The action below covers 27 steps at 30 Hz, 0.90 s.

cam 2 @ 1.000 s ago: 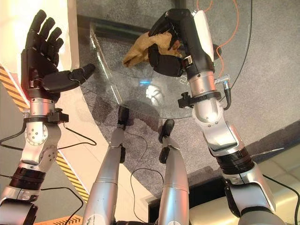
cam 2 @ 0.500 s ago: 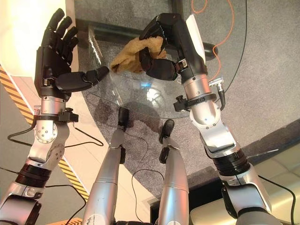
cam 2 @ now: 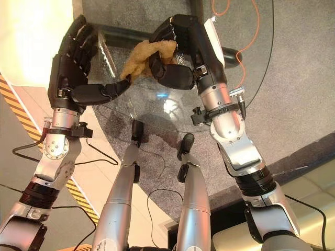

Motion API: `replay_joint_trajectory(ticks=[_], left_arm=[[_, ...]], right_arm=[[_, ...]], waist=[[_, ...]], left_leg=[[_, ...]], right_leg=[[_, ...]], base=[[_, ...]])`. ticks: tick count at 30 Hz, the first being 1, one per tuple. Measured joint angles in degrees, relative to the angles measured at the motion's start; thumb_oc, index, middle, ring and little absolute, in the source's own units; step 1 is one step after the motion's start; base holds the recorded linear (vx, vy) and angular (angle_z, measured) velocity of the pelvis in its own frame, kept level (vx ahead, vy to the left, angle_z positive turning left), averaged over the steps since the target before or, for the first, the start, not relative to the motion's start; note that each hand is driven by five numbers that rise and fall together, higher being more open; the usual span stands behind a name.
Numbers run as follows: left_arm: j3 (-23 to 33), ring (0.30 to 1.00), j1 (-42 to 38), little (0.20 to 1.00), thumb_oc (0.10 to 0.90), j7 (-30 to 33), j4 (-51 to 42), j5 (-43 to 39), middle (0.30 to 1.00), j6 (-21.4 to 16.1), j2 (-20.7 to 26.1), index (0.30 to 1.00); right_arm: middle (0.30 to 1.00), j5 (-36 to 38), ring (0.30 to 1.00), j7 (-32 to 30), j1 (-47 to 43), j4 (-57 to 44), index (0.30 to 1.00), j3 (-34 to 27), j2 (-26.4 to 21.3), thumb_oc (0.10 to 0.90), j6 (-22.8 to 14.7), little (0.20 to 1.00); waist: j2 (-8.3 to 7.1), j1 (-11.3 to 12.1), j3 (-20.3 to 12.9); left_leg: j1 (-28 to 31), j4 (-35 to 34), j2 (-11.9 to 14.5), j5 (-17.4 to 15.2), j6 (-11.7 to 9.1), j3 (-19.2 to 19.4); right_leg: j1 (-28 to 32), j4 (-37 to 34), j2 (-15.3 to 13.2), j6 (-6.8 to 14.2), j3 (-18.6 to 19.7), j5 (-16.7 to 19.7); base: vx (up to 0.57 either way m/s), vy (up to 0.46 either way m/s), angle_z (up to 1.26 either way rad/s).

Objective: Wipe the table with a cloth and put it in the basket.

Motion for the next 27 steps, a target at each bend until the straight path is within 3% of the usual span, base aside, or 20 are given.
replay_joint_trajectory(ticks=[10, 27], left_arm=[[-0.9, 0.900, -0.1, 0.900, 0.800, -0.5, 1.5, 1.0, 0.900, 0.2, 0.0, 0.900], [-2.4, 0.900, -1.9, 0.900, 0.800, -2.3, 3.5, 1.6, 0.900, 0.3, 0.1, 0.900]], right_arm=[[0.300, 3.8, 0.300, 1.6, -3.1, -0.5, 0.300, 0.0, 0.4, 0.100, -2.9, 0.200], [0.300, 9.6, 0.300, 3.9, -4.2, -0.9, 0.300, 0.4, 0.4, 0.100, -3.3, 0.200]], waist=[[0.00, -0.5, 0.0], [-0.01, -0.9, 0.0]], left_leg=[[0.6, 0.0, 0.0, 0.0, 0.0, 0.0], [1.7, -0.1, 0.1, 0.0, 0.0, 0.1]], right_leg=[[0.6, 0.0, 0.0, 0.0, 0.0, 0.1], [1.7, -0.1, 0.1, 0.0, 0.0, 0.1]], base=[[0.00, 0.000, 0.00], [0.00, 0.000, 0.00]])
